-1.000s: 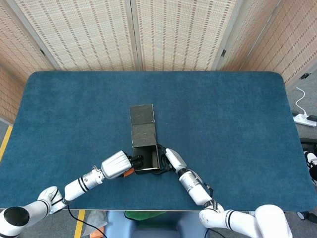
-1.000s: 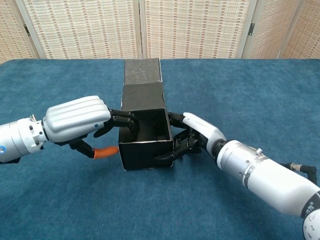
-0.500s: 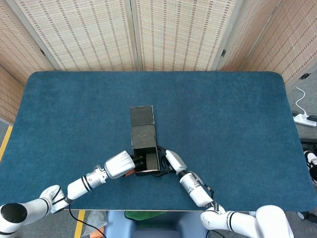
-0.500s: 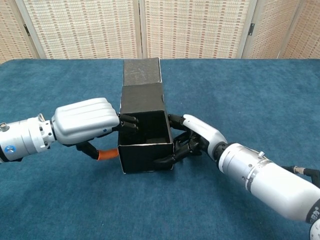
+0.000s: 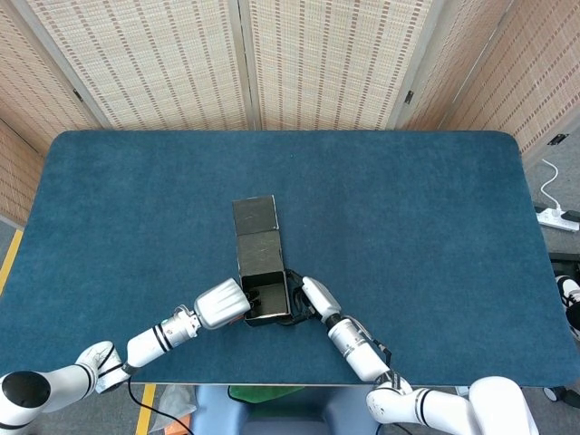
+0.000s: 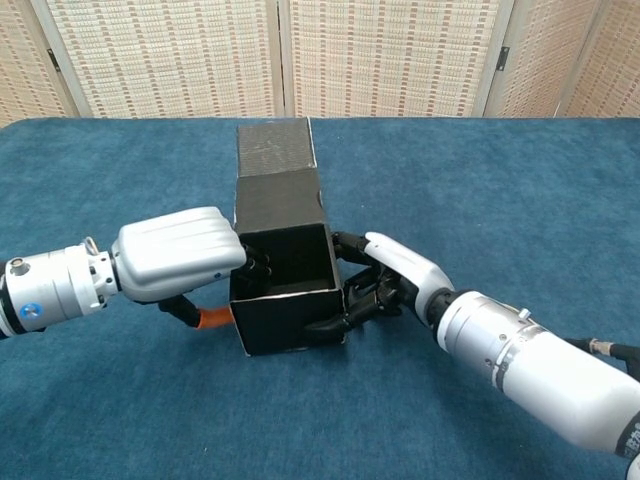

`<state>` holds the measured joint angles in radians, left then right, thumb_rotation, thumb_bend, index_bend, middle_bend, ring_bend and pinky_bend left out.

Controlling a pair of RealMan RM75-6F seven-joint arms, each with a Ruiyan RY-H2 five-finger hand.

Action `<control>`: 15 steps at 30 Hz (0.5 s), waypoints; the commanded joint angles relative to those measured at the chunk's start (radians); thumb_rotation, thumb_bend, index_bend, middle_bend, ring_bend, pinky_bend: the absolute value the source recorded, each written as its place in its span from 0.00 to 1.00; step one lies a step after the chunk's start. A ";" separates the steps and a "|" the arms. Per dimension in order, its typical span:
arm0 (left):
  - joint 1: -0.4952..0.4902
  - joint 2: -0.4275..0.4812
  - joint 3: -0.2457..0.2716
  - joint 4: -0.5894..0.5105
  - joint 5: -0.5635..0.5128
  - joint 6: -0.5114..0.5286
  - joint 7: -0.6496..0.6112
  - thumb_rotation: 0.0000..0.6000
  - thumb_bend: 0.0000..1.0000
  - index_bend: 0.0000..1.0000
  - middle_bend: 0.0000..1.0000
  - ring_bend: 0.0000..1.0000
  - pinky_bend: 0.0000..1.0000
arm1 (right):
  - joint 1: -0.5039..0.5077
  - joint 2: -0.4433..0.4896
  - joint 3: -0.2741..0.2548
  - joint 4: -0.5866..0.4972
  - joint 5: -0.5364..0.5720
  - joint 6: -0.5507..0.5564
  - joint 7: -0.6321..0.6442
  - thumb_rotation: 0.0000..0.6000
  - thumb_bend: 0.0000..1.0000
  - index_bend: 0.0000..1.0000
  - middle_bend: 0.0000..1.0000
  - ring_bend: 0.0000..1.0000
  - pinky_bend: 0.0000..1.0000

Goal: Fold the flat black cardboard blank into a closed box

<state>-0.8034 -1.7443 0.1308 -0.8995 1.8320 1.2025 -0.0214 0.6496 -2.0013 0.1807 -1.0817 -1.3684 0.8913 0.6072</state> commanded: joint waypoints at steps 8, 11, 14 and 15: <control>0.019 -0.006 -0.010 0.025 0.006 0.084 -0.053 1.00 0.40 0.68 0.67 0.80 0.92 | -0.005 -0.012 0.020 -0.002 0.018 0.017 -0.017 1.00 0.12 0.59 0.62 0.73 1.00; 0.025 0.002 -0.014 0.016 0.001 0.093 -0.049 1.00 0.40 0.58 0.58 0.80 0.92 | -0.005 -0.018 0.027 -0.002 0.024 0.021 -0.026 1.00 0.12 0.59 0.62 0.73 1.00; 0.032 0.016 -0.020 -0.007 -0.005 0.103 -0.038 1.00 0.40 0.41 0.43 0.78 0.92 | -0.003 -0.027 0.038 0.002 0.032 0.027 -0.038 1.00 0.11 0.59 0.62 0.73 1.00; 0.034 0.020 -0.022 -0.014 -0.007 0.107 -0.035 1.00 0.40 0.37 0.40 0.77 0.91 | -0.002 -0.030 0.043 0.005 0.036 0.028 -0.042 1.00 0.11 0.59 0.62 0.73 1.00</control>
<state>-0.7727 -1.7296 0.1118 -0.9070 1.8278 1.3045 -0.0610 0.6465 -2.0290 0.2204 -1.0789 -1.3353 0.9176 0.5684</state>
